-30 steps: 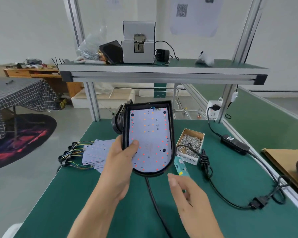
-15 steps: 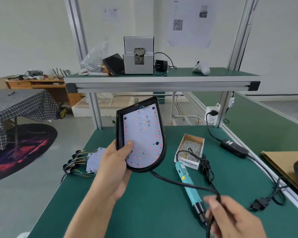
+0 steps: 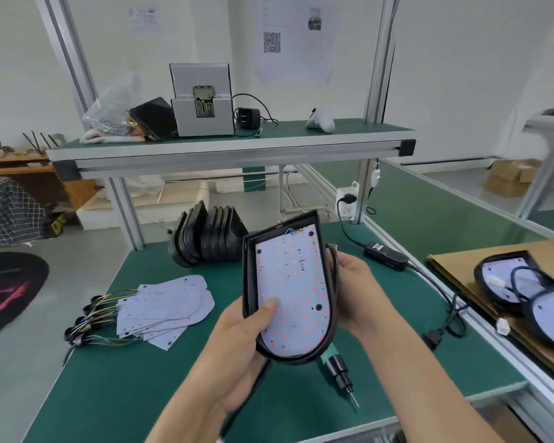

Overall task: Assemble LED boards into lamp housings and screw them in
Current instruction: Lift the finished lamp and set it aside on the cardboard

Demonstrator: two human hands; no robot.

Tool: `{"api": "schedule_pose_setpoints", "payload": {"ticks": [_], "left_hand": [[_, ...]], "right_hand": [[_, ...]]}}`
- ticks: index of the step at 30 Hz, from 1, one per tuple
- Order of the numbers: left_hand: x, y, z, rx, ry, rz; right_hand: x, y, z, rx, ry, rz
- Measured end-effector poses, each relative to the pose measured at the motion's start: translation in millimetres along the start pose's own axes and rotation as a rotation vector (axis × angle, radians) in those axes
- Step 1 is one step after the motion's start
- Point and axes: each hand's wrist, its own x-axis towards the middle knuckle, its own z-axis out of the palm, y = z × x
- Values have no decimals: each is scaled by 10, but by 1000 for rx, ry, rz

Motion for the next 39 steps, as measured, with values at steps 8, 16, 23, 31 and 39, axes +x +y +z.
{"api": "schedule_pose_setpoints", "payload": {"ticks": [8,16,23,31,39], "left_hand": [[171,-144,246,68,12,19],[503,-258,448,188,191,193],[741,-391,1009,62,215,207],[1042,-675,1796,38,103,124],[1674,-1247,2429,460,-440,-115]], "right_hand": [[11,-153,-230,-7,-92,49],[-262,41,-633,21,-48,-55],[-457,96,-878,-49,2,-61],[-709,-36,-1534,186,173,80],[-900,-283,-2732,6,422,3]]}}
